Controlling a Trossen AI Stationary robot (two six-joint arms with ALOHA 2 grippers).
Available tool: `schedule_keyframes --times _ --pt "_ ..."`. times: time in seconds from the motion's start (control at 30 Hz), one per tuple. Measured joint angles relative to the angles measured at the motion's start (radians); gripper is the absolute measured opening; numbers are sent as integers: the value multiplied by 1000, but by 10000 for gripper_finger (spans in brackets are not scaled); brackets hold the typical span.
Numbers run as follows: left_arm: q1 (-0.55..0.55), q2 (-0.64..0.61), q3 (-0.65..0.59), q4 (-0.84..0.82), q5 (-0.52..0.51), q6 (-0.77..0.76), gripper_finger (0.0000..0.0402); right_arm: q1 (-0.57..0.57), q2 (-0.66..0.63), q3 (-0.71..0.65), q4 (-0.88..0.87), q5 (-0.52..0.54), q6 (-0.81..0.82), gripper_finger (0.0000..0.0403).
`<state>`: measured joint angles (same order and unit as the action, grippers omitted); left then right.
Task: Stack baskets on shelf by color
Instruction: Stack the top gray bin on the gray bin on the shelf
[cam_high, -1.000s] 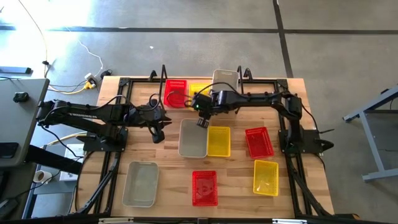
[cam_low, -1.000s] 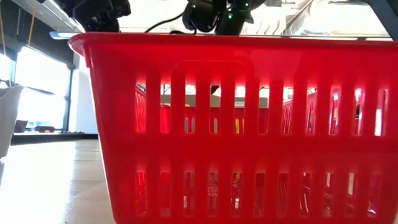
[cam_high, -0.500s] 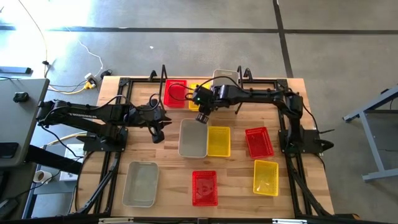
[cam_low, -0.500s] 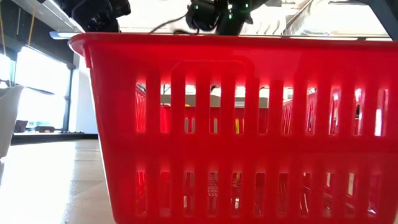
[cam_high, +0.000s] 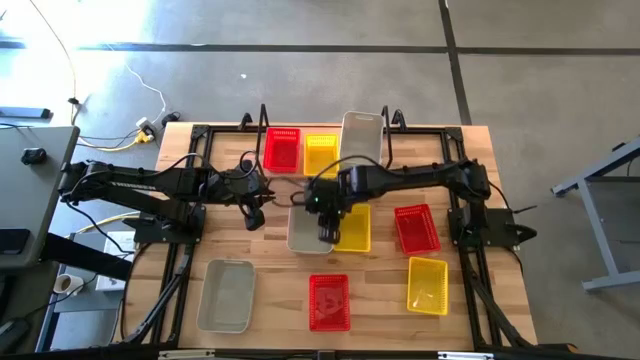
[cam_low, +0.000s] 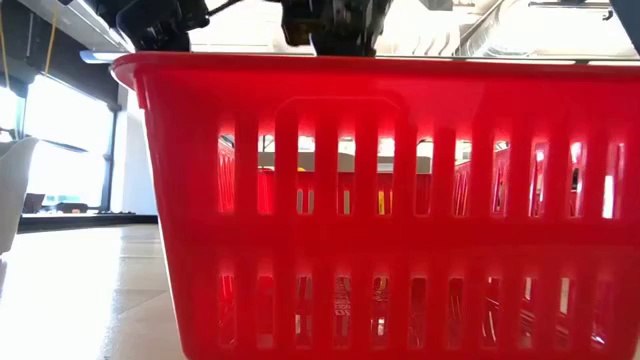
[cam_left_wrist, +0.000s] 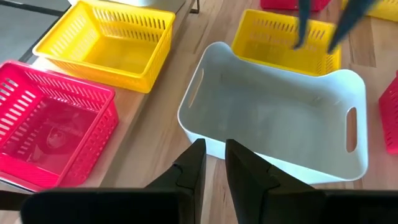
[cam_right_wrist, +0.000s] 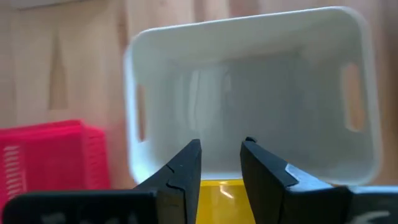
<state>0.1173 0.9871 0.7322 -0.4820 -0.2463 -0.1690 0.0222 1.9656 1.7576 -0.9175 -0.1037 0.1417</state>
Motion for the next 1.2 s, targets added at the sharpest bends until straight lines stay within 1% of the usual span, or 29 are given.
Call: schedule_keyframes --times 0.13,0.23,0.47,0.57,0.7,1.2 --pt "0 0 0 0 0 -23 53 54 0 0 12 1 0 100" --pt "0 0 0 0 0 -34 53 92 2 0 39 1 0 111" --pt "0 0 0 0 0 -38 53 154 10 -39 135 43 20 175" --pt "0 0 0 1 0 -38 53 170 28 -55 164 60 46 191" --pt "0 0 0 2 0 -38 53 183 53 -58 163 93 68 194" --pt "0 0 0 9 0 -41 53 188 204 -58 174 97 86 192"
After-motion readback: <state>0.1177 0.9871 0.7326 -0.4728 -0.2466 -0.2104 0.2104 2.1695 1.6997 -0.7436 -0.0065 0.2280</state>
